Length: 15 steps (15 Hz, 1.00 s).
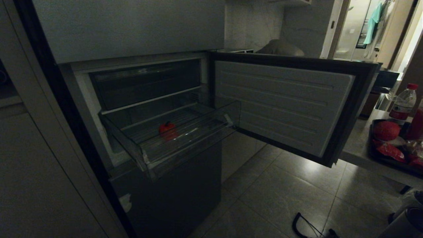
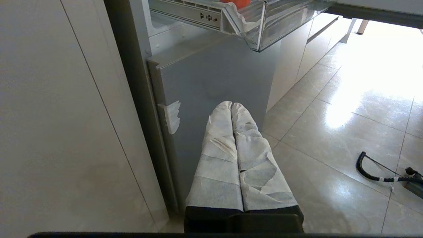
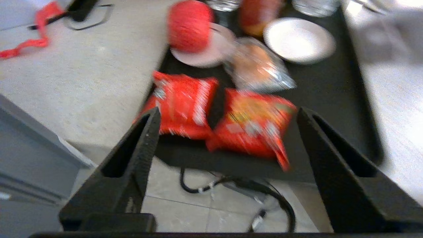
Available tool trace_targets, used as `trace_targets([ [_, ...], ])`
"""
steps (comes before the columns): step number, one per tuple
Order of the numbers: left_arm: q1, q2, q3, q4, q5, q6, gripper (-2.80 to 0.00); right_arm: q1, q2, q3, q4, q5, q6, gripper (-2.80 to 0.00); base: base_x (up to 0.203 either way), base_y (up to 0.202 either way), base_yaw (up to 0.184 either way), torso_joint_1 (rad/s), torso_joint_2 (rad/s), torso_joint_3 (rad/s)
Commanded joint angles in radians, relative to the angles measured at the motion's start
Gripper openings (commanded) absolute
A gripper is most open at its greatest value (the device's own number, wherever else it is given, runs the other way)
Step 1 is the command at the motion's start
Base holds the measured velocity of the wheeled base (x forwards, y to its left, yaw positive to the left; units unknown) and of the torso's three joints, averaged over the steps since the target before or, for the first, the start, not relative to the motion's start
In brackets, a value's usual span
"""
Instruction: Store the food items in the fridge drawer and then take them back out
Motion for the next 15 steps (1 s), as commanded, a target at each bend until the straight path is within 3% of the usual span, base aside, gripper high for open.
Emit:
trace_targets([
  [1,0.000,0.002,0.000,0.000,0.000,0.000,-2.80,-0.010,0.140,-0.099,-0.006,0.063,-0.007,0.00,0.000,0.000,0.000,0.000,0.00,0.000],
  [8,0.000,0.002,0.000,0.000,0.000,0.000,-2.80,-0.007,0.456,-0.444,-0.008,0.193,-0.065,0.00,0.000,0.000,0.000,0.000,0.00,0.000],
  [15,0.000,0.002,0.000,0.000,0.000,0.000,-2.80,0.003,0.691,-0.760,-0.019,0.252,-0.072,0.00,0.000,0.000,0.000,0.000,0.00,0.000],
])
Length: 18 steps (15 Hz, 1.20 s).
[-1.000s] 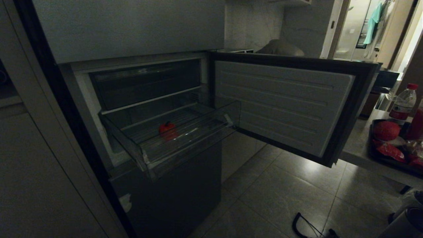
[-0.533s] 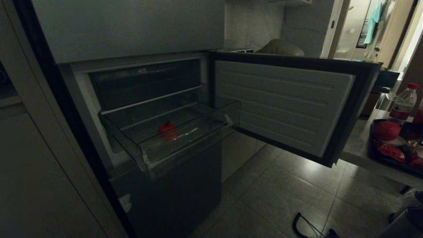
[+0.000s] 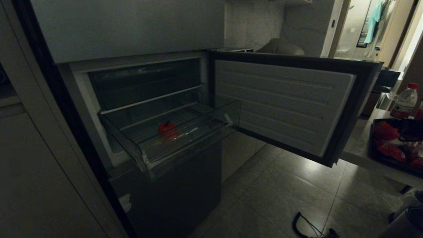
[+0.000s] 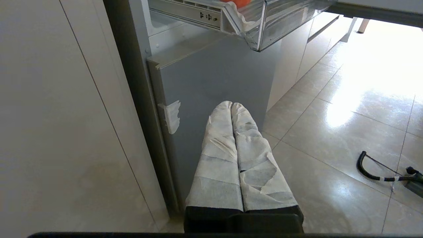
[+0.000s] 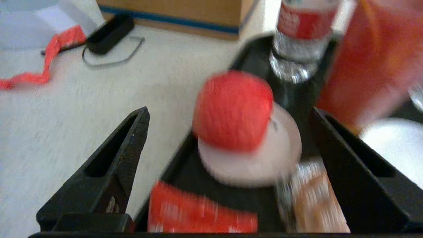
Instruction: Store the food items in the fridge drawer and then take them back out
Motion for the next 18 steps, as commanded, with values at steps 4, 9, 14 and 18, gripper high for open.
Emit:
trace_targets([
  [4,0.000,0.002,0.000,0.000,0.000,0.000,-2.80,0.026,0.186,-0.247,0.002,-0.006,-0.026,0.00,0.000,0.000,0.000,0.000,0.00,0.000],
  [9,0.000,0.002,0.000,0.000,0.000,0.000,-2.80,0.036,0.239,-0.298,0.007,-0.036,-0.032,0.00,0.000,0.000,0.000,0.000,0.00,0.000],
  [14,0.000,0.002,0.000,0.000,0.000,0.000,-2.80,0.034,0.289,-0.300,0.002,-0.036,-0.032,0.00,0.000,0.000,0.000,0.000,0.00,0.000],
  [18,0.000,0.002,0.000,0.000,0.000,0.000,-2.80,0.034,0.312,-0.299,-0.003,-0.036,-0.032,0.00,0.000,0.000,0.000,0.000,0.00,0.000],
])
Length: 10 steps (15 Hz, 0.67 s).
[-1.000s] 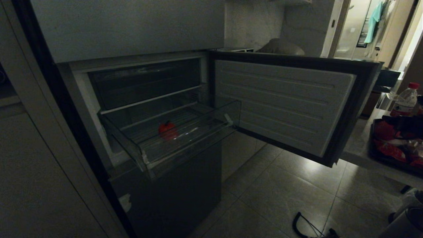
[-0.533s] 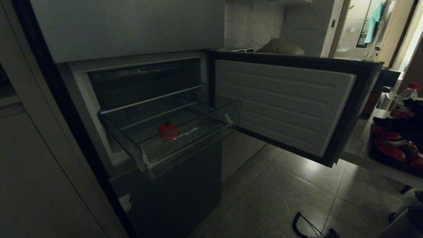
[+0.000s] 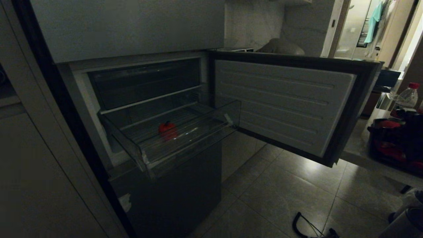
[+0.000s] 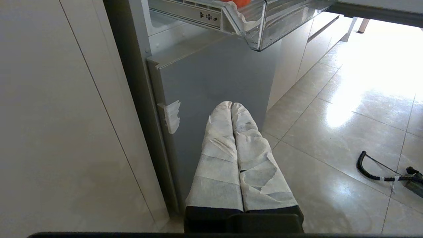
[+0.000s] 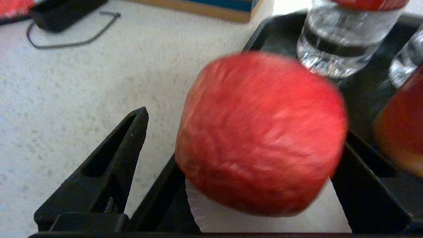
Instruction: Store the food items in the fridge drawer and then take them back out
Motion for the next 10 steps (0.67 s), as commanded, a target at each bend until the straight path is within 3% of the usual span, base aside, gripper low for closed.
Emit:
trace_targets([
  [1,0.000,0.002,0.000,0.000,0.000,0.000,-2.80,-0.001,0.011,-0.002,-0.006,0.002,0.000,-2.80,0.000,0.000,0.000,0.000,0.00,0.000],
  [10,0.000,0.002,0.000,0.000,0.000,0.000,-2.80,0.001,-0.093,0.043,-0.006,0.002,0.006,-2.80,0.000,0.000,0.000,0.000,0.00,0.000],
])
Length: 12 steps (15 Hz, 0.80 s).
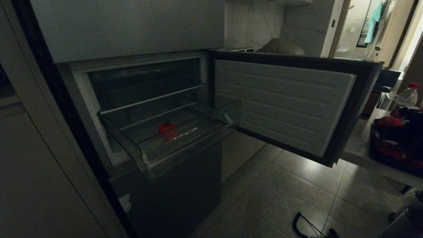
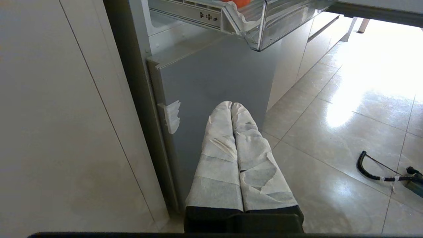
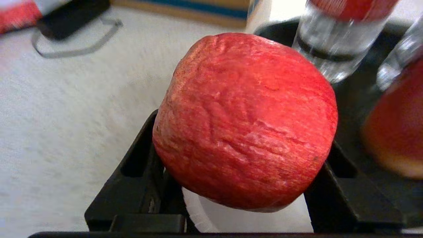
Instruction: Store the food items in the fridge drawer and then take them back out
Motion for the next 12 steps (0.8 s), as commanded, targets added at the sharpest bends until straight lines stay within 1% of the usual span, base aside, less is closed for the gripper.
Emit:
trace_targets([
  [1,0.000,0.002,0.000,0.000,0.000,0.000,-2.80,0.001,-0.096,0.045,-0.003,0.002,-0.001,-2.80,0.000,0.000,0.000,0.000,0.00,0.000],
  [3,0.000,0.002,0.000,0.000,0.000,0.000,-2.80,0.005,-0.180,0.123,-0.003,0.002,-0.001,-2.80,0.000,0.000,0.000,0.000,0.00,0.000],
  [7,0.000,0.002,0.000,0.000,0.000,0.000,-2.80,0.031,-0.444,0.437,-0.007,0.007,-0.001,-2.80,0.000,0.000,0.000,0.000,0.00,0.000],
  [8,0.000,0.002,0.000,0.000,0.000,0.000,-2.80,0.042,-0.519,0.532,-0.021,0.008,0.000,-2.80,0.000,0.000,0.000,0.000,0.00,0.000],
  [11,0.000,0.002,0.000,0.000,0.000,0.000,-2.80,0.086,-0.794,0.903,-0.094,0.004,-0.001,-2.80,0.000,0.000,0.000,0.000,0.00,0.000],
  [12,0.000,0.002,0.000,0.000,0.000,0.000,-2.80,0.100,-0.884,1.004,-0.110,0.000,-0.002,-2.80,0.000,0.000,0.000,0.000,0.00,0.000],
])
